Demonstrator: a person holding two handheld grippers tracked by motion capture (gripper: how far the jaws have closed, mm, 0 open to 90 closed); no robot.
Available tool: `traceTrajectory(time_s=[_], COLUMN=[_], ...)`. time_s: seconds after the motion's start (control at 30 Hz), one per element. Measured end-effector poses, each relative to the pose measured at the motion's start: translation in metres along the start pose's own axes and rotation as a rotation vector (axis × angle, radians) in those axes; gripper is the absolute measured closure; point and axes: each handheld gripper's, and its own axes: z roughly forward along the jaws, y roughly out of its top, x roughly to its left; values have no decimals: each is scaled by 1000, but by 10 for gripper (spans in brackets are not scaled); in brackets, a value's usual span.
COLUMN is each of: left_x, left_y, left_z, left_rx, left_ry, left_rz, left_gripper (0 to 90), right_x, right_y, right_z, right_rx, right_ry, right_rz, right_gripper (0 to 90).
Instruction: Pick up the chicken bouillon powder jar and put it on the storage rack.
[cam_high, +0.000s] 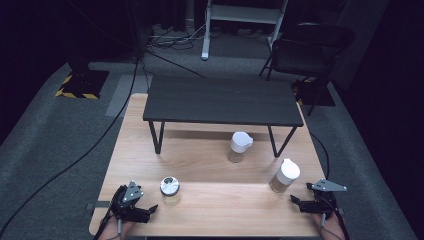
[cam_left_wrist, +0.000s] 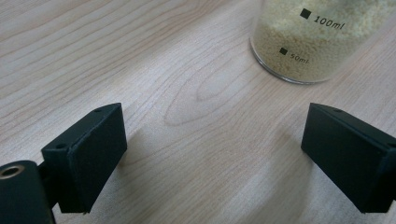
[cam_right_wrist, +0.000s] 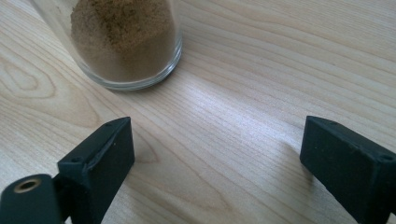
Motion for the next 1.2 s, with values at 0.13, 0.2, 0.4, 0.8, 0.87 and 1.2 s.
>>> traceTrajectory(time_s=[0.13, 0.2, 0.4, 0.8, 0.87, 1.2], left_x=[0, -1, -2, -3, -5, -14], left_y=[0, 0, 0, -13, -16, -26], left_z=[0, 0, 0, -9, -11, -20], left_rx=[0, 1, -2, -118, -147, -283], left_ry=[1, 3, 16, 10, 10, 0], left_rz=[-1, -2, -20, -44, -40, -18], left_gripper=[69, 69, 73, 74, 74, 74], right_x=[0, 0, 0, 0, 0, 0], right_y=[0, 0, 0, 0, 0, 0], right_z=[0, 0, 0, 0, 0, 0], right_rx=[0, 0, 0, 0, 0, 0], right_ry=[0, 0, 0, 0, 0, 0], right_rz=[0, 0, 0, 0, 0, 0], right_gripper=[101, 102, 101, 101, 101, 101])
